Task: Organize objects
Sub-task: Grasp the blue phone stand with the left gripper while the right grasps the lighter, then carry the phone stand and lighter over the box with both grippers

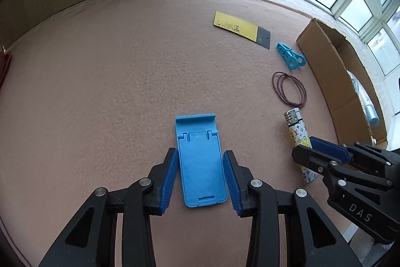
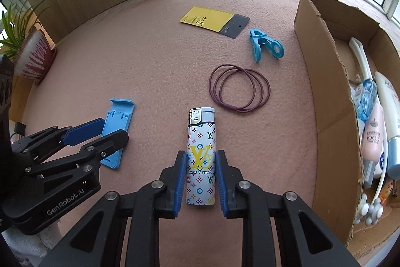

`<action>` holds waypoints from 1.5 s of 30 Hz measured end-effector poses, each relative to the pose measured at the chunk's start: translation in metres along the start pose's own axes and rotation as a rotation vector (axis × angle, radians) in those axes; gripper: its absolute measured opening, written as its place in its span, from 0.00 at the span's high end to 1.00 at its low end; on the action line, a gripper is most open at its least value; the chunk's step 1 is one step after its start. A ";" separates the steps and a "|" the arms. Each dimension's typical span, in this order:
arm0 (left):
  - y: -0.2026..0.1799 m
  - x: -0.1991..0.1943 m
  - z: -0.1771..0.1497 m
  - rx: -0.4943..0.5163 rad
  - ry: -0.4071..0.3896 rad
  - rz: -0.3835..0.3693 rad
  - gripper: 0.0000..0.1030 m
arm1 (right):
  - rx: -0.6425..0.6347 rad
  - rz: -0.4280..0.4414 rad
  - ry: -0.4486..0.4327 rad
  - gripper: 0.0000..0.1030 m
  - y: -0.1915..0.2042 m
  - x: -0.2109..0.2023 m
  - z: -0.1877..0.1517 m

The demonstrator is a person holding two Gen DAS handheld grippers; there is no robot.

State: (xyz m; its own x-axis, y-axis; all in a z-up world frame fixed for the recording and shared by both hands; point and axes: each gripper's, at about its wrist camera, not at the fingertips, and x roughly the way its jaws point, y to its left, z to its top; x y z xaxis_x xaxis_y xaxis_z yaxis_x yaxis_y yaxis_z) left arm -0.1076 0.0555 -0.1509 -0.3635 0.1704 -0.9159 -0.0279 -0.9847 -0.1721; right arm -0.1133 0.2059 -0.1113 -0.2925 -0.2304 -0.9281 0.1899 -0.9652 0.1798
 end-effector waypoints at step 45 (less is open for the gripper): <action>-0.183 -0.044 0.067 0.233 -0.152 -0.168 0.61 | 0.198 0.000 -0.257 0.80 -0.121 -0.136 -0.019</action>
State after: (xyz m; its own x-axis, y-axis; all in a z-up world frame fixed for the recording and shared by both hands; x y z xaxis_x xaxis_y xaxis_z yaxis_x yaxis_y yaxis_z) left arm -0.1488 0.2257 -0.0547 -0.4699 0.3413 -0.8141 -0.3051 -0.9282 -0.2131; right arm -0.0790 0.3560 -0.0125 -0.5248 -0.2301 -0.8196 0.0118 -0.9647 0.2632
